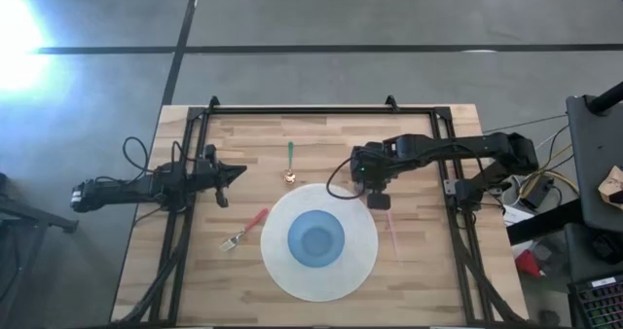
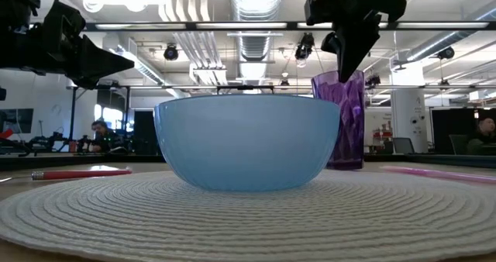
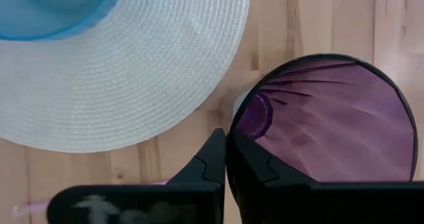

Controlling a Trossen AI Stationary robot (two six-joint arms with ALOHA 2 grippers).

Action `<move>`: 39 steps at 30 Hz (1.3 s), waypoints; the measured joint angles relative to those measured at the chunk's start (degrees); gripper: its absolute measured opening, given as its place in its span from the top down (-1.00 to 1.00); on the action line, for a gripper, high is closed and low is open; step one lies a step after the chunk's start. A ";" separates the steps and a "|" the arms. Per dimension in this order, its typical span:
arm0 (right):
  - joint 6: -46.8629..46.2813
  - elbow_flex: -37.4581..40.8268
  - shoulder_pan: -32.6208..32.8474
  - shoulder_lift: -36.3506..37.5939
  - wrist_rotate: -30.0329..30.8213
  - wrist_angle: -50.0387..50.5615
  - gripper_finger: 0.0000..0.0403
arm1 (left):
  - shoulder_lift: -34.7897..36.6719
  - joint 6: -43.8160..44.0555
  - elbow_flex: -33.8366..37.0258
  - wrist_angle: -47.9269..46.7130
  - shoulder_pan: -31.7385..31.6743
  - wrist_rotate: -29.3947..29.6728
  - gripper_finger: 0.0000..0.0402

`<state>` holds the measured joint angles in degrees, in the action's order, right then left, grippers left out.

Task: Pick & Place Utensil
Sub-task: Adjust the purple cup at the top right of the mat, then put the red fork into the blue bowl

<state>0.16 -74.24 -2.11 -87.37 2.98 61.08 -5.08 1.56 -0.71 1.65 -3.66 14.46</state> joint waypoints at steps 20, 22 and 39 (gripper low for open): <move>-0.17 0.00 0.00 0.09 -0.18 0.20 0.75 | 0.00 -0.44 0.00 0.04 0.01 -0.16 1.00; -0.16 -0.01 0.00 0.09 0.02 0.20 0.71 | 0.00 -0.44 0.00 0.04 0.00 -0.38 1.00; -0.17 -0.04 0.00 1.74 0.22 0.65 0.33 | 0.00 -0.59 0.00 0.08 0.01 -0.63 1.00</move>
<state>-0.01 -74.28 -2.11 -85.63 3.20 61.73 -5.08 0.97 -0.71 1.73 -3.65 13.82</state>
